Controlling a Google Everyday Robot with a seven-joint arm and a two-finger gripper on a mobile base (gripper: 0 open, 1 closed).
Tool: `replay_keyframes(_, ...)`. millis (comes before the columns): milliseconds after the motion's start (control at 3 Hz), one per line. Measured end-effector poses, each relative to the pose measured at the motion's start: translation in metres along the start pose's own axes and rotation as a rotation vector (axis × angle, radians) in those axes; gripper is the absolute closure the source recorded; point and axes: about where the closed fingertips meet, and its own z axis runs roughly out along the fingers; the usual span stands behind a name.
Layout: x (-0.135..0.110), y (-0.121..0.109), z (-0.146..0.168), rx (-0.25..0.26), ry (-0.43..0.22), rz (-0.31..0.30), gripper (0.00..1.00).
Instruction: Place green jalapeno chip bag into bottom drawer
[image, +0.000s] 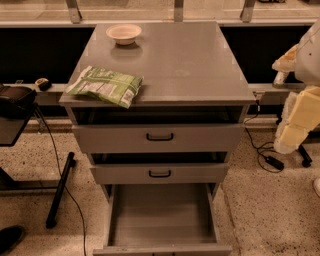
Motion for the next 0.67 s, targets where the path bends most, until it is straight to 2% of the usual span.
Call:
replay_keyframes(333,0.000,0.000,0.000,0.000,0.000,0.000,0.00)
replay_keyframes(667,-0.040,-0.027,0.015,0.018,-0.014,-0.090,0.00)
